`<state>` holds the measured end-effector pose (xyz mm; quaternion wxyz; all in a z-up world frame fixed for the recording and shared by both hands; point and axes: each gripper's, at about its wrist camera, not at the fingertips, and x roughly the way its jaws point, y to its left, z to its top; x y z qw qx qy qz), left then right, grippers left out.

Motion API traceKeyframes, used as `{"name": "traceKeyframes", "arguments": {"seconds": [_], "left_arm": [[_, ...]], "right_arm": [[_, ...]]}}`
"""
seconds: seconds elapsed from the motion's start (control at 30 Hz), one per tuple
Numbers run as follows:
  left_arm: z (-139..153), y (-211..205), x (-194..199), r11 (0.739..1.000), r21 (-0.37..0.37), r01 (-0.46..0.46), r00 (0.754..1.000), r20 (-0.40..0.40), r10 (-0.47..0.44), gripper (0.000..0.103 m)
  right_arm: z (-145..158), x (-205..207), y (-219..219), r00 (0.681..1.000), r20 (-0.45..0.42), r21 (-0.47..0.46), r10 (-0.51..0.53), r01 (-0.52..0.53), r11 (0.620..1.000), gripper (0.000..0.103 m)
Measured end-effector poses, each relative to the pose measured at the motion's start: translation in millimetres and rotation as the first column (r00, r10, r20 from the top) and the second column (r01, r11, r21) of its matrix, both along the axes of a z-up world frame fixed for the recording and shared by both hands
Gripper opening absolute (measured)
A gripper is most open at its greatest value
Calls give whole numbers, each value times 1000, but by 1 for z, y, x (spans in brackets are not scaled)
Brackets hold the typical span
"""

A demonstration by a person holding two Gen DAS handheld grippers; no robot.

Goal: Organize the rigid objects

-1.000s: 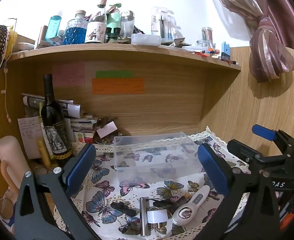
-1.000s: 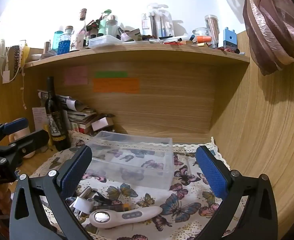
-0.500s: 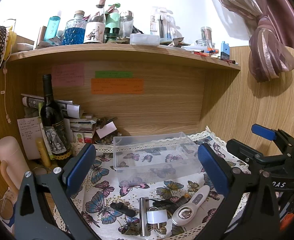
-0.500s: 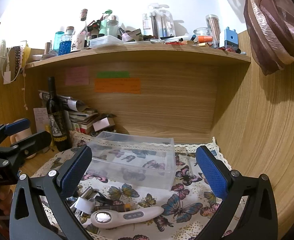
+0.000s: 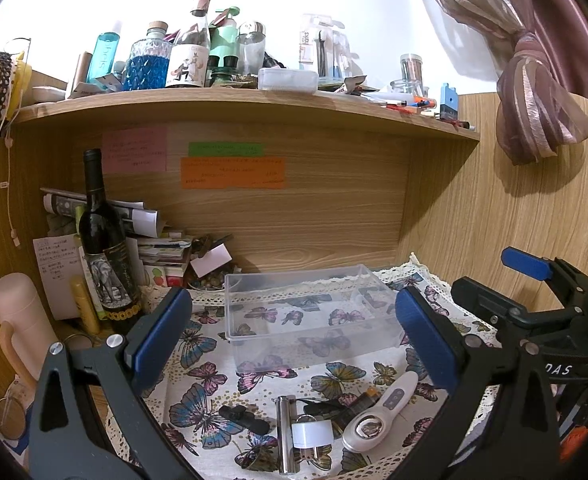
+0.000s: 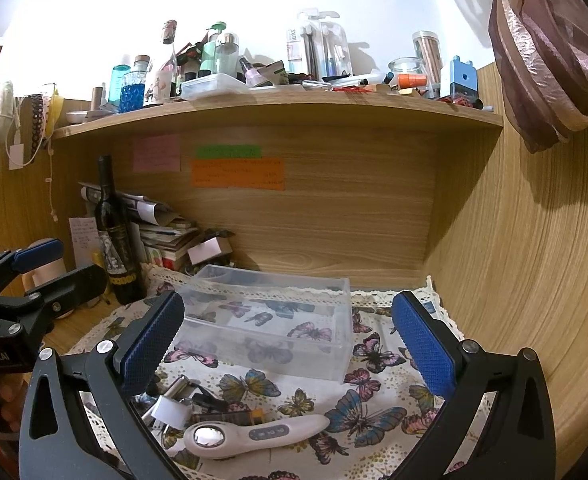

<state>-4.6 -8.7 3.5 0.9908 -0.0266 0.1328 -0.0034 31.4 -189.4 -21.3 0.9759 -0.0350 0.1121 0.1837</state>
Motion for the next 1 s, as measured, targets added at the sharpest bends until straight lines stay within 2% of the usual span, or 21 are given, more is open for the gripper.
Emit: {"name": "traceKeyframes", "arguments": {"seconds": [1.0], "left_arm": [[1, -4, 1, 1000, -2, 2, 1000, -3, -2, 103]], "right_arm": [[0, 0, 0, 1000, 2, 4, 8, -8, 1000, 103]]}}
